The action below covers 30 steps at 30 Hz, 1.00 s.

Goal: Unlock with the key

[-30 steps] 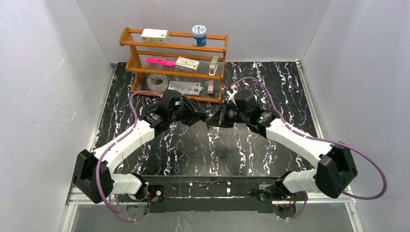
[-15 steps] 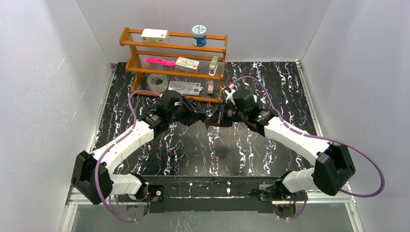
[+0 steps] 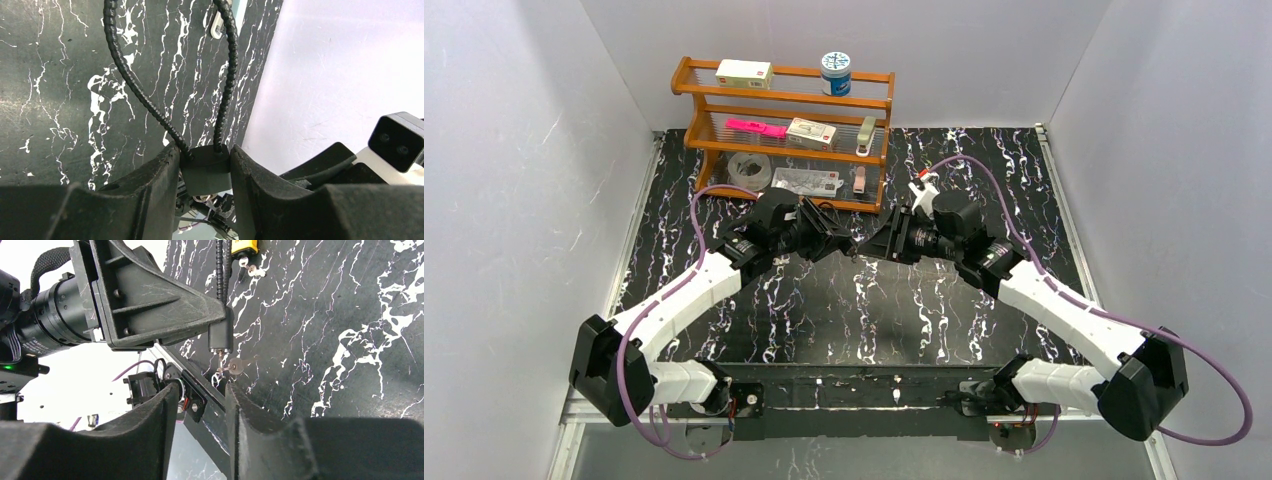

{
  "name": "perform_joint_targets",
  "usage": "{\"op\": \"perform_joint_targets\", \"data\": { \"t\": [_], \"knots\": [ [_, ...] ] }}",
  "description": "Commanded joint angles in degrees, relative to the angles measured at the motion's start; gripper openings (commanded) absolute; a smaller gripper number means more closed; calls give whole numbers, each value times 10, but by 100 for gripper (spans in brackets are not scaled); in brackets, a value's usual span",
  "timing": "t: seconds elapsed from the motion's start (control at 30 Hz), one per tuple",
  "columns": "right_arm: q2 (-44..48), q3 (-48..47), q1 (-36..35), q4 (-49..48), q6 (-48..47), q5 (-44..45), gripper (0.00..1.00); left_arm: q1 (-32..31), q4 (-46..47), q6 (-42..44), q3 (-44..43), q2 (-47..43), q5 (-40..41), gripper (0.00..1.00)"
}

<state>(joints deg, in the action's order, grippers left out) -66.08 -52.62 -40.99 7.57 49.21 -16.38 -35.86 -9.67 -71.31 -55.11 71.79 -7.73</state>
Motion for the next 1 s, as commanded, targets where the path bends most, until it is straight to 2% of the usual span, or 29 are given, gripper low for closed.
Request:
{"op": "perform_joint_targets", "data": {
  "t": [0.0,0.17,0.37,0.63,0.97],
  "knots": [
    [-3,0,1,2,-15,-2,42,0,-10,20,-24,-21,9,8],
    [-23,-12,1,-12,-23,-8,29,0,-10,21,-26,-22,7,8],
    [-53,-26,1,-17,-27,-16,35,0,-7,15,-21,-21,2,8],
    [-62,-16,1,-51,-24,-32,22,0,-2,9,-24,-19,-6,8],
    [-72,-15,1,-71,-18,-50,20,0,1,6,-23,-18,-5,8]
  ]
}}
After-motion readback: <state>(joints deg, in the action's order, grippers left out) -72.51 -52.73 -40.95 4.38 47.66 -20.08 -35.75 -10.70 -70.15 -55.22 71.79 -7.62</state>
